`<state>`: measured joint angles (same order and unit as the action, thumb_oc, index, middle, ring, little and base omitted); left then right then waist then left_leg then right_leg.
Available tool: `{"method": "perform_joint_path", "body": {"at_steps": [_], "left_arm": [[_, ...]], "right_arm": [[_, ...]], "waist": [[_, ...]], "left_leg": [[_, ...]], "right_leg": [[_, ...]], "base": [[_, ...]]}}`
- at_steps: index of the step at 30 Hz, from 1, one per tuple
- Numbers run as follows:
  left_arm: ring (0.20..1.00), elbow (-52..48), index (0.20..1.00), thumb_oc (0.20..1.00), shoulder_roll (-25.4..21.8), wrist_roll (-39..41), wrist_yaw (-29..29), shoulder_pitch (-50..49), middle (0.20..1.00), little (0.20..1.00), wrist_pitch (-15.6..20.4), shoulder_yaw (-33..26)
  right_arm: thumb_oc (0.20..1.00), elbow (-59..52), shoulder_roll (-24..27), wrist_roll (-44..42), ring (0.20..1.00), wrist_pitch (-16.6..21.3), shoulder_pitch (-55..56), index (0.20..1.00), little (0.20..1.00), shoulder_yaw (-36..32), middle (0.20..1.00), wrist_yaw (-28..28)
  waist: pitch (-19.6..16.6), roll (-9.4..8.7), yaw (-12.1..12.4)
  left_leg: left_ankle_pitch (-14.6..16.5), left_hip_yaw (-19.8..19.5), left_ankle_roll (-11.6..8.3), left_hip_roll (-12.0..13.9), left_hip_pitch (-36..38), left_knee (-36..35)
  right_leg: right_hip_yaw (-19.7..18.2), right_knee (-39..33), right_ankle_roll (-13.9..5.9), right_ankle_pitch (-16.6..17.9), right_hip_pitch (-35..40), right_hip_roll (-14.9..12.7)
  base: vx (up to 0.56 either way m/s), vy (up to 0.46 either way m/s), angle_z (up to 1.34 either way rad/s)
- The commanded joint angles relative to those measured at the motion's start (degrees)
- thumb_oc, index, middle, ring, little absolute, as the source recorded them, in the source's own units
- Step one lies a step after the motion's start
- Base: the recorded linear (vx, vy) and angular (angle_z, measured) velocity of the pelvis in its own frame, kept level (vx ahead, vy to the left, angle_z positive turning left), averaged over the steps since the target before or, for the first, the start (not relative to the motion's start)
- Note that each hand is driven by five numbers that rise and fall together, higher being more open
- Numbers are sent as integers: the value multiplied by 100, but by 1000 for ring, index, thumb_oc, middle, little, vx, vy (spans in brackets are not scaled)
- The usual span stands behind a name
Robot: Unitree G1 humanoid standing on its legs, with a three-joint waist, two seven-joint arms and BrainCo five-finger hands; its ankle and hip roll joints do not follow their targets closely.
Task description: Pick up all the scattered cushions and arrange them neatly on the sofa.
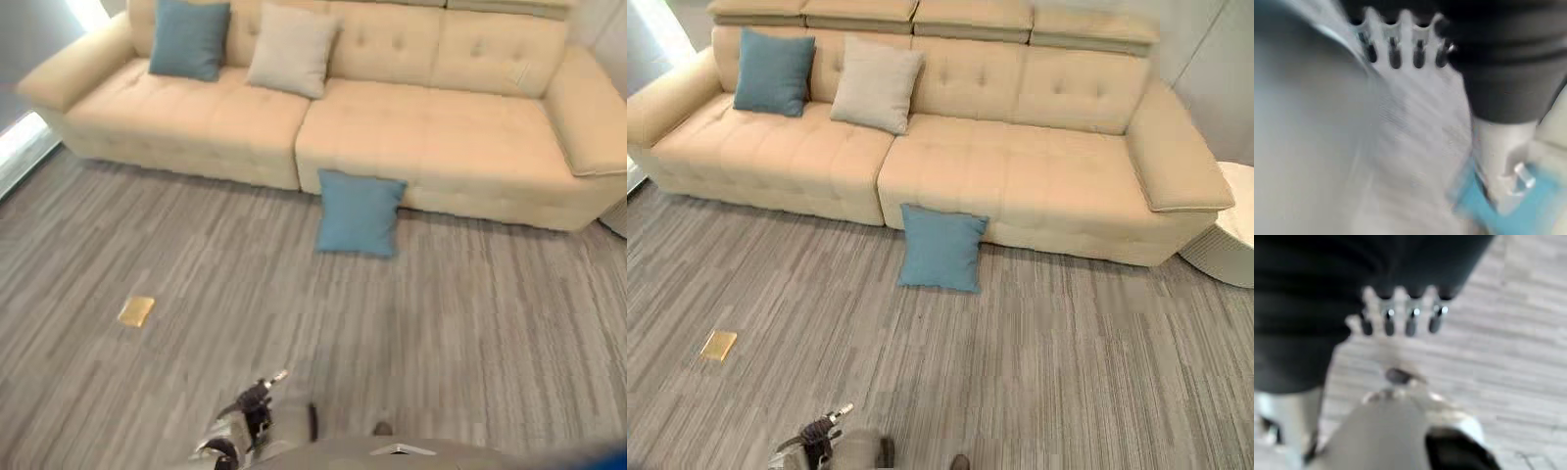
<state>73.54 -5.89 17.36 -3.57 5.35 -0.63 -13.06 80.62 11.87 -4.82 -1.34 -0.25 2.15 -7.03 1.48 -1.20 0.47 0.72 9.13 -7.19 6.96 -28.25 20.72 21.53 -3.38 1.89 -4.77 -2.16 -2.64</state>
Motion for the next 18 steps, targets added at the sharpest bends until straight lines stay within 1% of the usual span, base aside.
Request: {"method": "perform_joint_path", "body": {"at_steps": [1, 2, 3, 4, 5, 6, 7, 8, 9, 10, 11, 12, 13, 14, 15, 16, 17, 18], "left_arm": [[1000, 471, 1000, 1000, 207, -52, 216, -317, 1000, 1000, 26, 22], [1000, 594, 1000, 1000, 117, -22, 328, -431, 1000, 1000, 90, -106], [1000, 595, 1000, 1000, 117, -22, 328, -429, 1000, 1000, 90, -106], [1000, 617, 1000, 1000, 57, -28, 303, -399, 1000, 1000, 74, -39], [1000, 627, 1000, 1000, -12, -109, 293, -350, 1000, 1000, 50, 9], [1000, 627, 1000, 1000, -12, -109, 293, -350, 1000, 1000, 50, 9], [1000, 607, 1000, 1000, -34, -178, 302, -303, 1000, 1000, 58, 78], [1000, 559, 1000, 1000, -77, -363, 340, -132, 1000, 1000, 59, 297], [1000, 559, 1000, 1000, -76, -363, 340, -131, 1000, 1000, 59, 297], [1000, 451, 1000, 1000, -101, -418, 395, 51, 1000, 1000, 74, 371], [1000, 328, 1000, 1000, -94, -412, 419, 95, 1000, 1000, 121, 390], [1000, 328, 1000, 1000, -94, -412, 419, 95, 1000, 1000, 121, 390], [1000, 127, 1000, 1000, -72, -400, 402, 126, 1000, 1000, 183, 396], [1000, 13, 1000, 1000, -45, -412, 384, 137, 1000, 1000, 191, 417], [1000, -193, 1000, 1000, -5, -447, 364, 169, 1000, 1000, 259, 493], [1000, -248, 1000, 1000, 9, -473, 391, 180, 1000, 1000, 255, 528], [1000, -250, 1000, 1000, 13, -473, 392, 178, 1000, 1000, 254, 529], [1000, -244, 1000, 1000, 27, -506, 398, 155, 1000, 1000, 260, 575]], "right_arm": [[1000, 116, -123, -176, 1000, 203, 312, 1000, 1000, -284, 1000, 280], [1000, -82, -204, -415, 1000, 278, 491, 1000, 1000, -559, 1000, 264], [1000, -82, -204, -415, 1000, 278, 490, 1000, 1000, -561, 1000, 265], [1000, -289, -340, -567, 1000, 328, 426, 1000, 1000, -758, 1000, 244], [1000, -380, -382, -544, 1000, 341, 331, 1000, 1000, -787, 1000, 318], [1000, -380, -381, -544, 1000, 341, 331, 1000, 1000, -787, 1000, 318], [1000, -449, -382, -470, 1000, 357, 317, 1000, 1000, -730, 1000, 375], [1000, -619, -407, -309, 1000, 380, 273, 1000, 1000, -522, 1000, 502], [1000, -619, -407, -309, 1000, 379, 273, 1000, 1000, -522, 1000, 502], [1000, -688, -430, -222, 1000, 394, 245, 1000, 1000, -382, 1000, 593], [1000, -737, -434, -192, 1000, 402, 263, 1000, 1000, -352, 1000, 641], [1000, -737, -433, -192, 1000, 402, 264, 1000, 1000, -352, 1000, 641], [1000, -784, -436, -196, 1000, 407, 293, 1000, 1000, -325, 1000, 696], [1000, -811, -430, -186, 1000, 405, 301, 1000, 1000, -317, 1000, 699], [1000, -836, -413, -136, 1000, 397, 322, 1000, 1000, -287, 1000, 715], [1000, -840, -396, -110, 1000, 391, 337, 1000, 1000, -288, 1000, 736], [1000, -841, -394, -110, 1000, 391, 339, 1000, 1000, -289, 1000, 736], [1000, -842, -380, -100, 1000, 383, 356, 1000, 1000, -302, 1000, 748]], "waist": [[-298, -108, 75], [-343, -242, 96], [-354, -241, 92], [-354, -301, 103], [-321, -300, 124], [-324, -300, 124], [-310, -308, 114], [-254, -241, 43], [-267, -233, 45], [-185, -156, -14], [-137, -145, -30], [-138, -144, -30], [-91, -141, -52], [-66, -145, -59], [9, -208, -113], [42, -237, -150], [71, -224, -143], [90, -238, -171]], "left_leg": [[-284, -210, 120, -48, 927, -1144], [-242, -259, 379, -245, 1173, -1286], [-260, -263, 381, -248, 1163, -1303], [-269, -173, 530, -280, 1299, -1456], [-254, -107, 677, -340, 1442, -1587], [-255, -106, 677, -340, 1439, -1588], [-184, -81, 805, -418, 1462, -1593], [-106, -127, 933, -444, 1507, -1610], [-114, -127, 932, -435, 1492, -1614], [-57, -151, 974, -410, 1595, -1675], [-7, -150, 967, -422, 1694, -1720], [-7, -150, 967, -421, 1693, -1720], [54, -164, 960, -458, 1827, -1786], [92, -179, 955, -486, 1899, -1815], [268, -250, 973, -674, 2136, -1839], [381, -283, 986, -785, 2263, -1838], [399, -283, 984, -771, 2300, -1835], [480, -319, 983, -843, 2418, -1836]], "right_leg": [[-206, -162, -571, 36, 814, -322], [-164, -71, -793, -53, 991, -456], [-160, -73, -793, -47, 977, -455], [-100, 446, -929, -68, 921, -629], [-98, 1125, -1025, 40, 603, -870], [-99, 1125, -1025, 41, 599, -870], [-60, 1634, -1140, 331, 401, -1093], [-129, 2560, -1058, 619, -67, -1305], [-129, 2549, -1054, 631, -81, -1294], [-236, 2799, -925, 697, -508, -1314], [-280, 2600, -862, 604, -658, -1249], [-280, 2599, -862, 605, -658, -1248], [-293, 2203, -805, 490, -756, -1116], [-293, 1995, -795, 463, -821, -1037], [-395, 1201, -815, 656, -1114, -829], [-445, 937, -828, 848, -1268, -774], [-440, 916, -830, 853, -1221, -758], [-456, 739, -853, 961, -1302, -715]], "base": [[644, 547, 27], [571, 469, -11], [494, 478, 8], [247, 356, 10], [249, 355, -2], [137, 294, -32], [144, 322, -51], [143, 321, -39], [175, 332, -12], [138, 173, 24], [140, 173, 21], [151, 73, 11], [164, 48, 3], [359, 66, 22], [395, 56, 18], [324, 36, 0], [231, 24, -16], [368, 11, -7]]}}
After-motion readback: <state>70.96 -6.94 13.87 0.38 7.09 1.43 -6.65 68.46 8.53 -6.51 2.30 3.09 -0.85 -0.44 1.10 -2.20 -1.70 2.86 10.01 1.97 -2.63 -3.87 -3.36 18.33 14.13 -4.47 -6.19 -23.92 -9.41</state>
